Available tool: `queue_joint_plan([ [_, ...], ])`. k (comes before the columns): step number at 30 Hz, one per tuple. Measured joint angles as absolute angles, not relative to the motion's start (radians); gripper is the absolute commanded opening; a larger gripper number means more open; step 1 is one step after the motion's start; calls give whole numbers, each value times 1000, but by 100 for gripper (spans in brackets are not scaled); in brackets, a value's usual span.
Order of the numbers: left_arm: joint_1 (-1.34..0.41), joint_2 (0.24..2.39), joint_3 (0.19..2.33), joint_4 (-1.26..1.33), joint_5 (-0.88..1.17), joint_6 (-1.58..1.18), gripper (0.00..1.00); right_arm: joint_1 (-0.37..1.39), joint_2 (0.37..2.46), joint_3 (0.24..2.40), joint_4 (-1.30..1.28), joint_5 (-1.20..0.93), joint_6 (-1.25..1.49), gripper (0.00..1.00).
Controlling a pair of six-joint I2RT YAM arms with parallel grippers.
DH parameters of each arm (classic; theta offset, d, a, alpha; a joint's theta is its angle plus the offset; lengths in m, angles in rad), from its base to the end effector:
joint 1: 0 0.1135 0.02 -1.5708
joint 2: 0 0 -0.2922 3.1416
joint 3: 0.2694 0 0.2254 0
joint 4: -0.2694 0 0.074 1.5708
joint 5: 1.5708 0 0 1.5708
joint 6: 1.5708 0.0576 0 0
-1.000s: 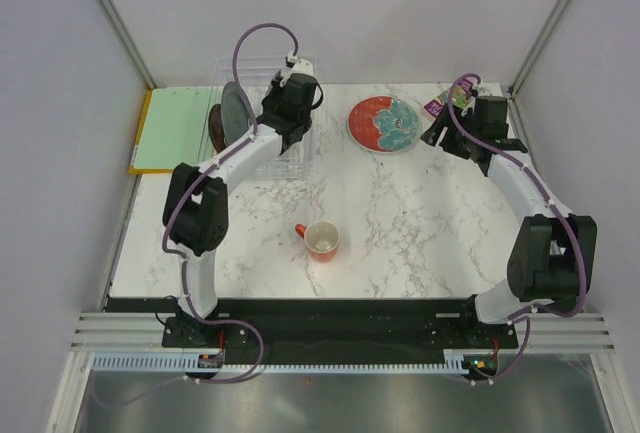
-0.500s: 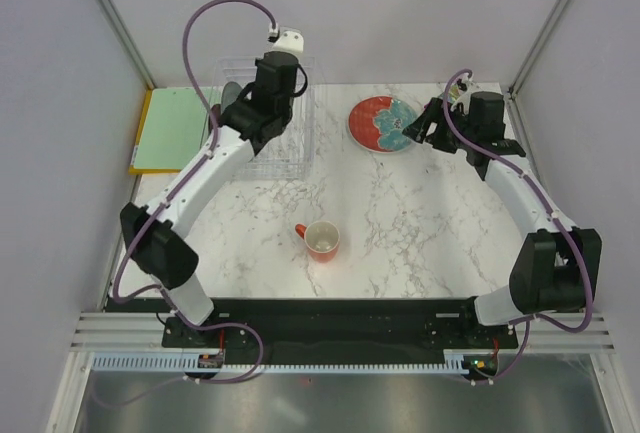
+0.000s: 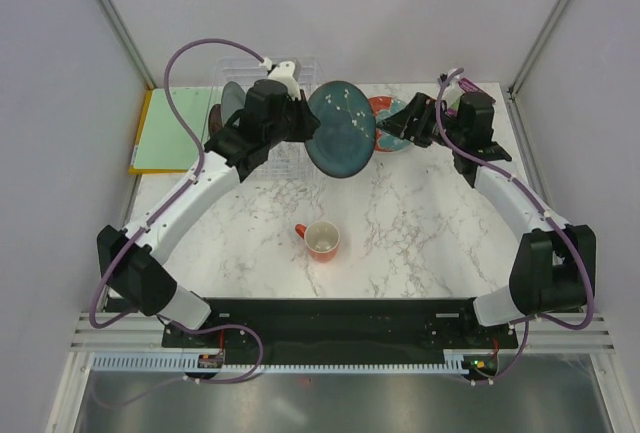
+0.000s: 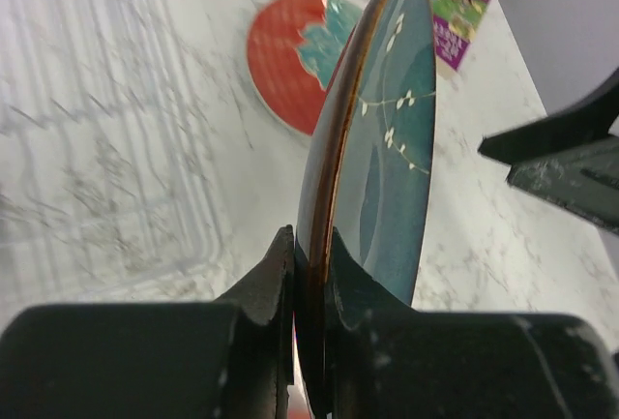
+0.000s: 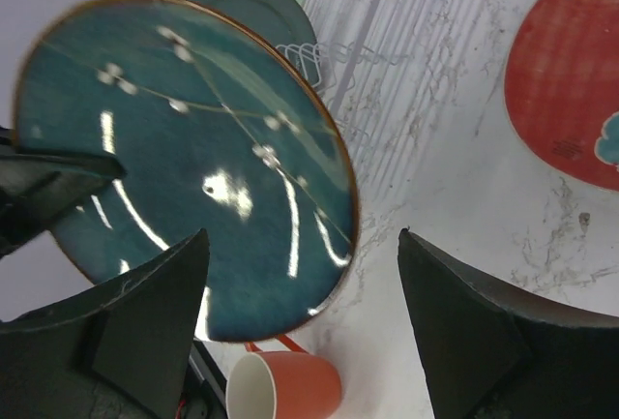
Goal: Unload the plates from the dish rack
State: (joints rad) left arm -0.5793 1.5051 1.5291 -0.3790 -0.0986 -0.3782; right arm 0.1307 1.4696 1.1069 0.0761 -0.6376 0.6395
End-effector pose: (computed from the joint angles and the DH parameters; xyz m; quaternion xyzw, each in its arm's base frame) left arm 0.2874 -0.1812 0.4246 0.0543 0.8185 -0.2269 0.5249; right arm 0.3230 0.0770 0.3492 0.0097 0.7832 0.4463 0.4328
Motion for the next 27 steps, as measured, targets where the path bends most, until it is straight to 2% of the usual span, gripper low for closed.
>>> queue_joint_plan([
  [6, -580, 1505, 1389, -333, 25, -510, 2, 147, 1472, 1096, 139, -659, 685, 86],
  [13, -579, 1505, 1360, -241, 61, -582, 2, 154, 1473, 1059, 164, -665, 703, 86],
  [14, -575, 1505, 1353, -228, 60, -588, 2, 155, 1473, 1058, 165, -665, 702, 81],
  [16, -572, 1505, 1348, -220, 60, -593, 2, 154, 1473, 1053, 167, -666, 703, 79],
  [27, -569, 1482, 1287, -188, 45, -611, 2, 154, 1458, 1010, 160, -633, 687, 85],
])
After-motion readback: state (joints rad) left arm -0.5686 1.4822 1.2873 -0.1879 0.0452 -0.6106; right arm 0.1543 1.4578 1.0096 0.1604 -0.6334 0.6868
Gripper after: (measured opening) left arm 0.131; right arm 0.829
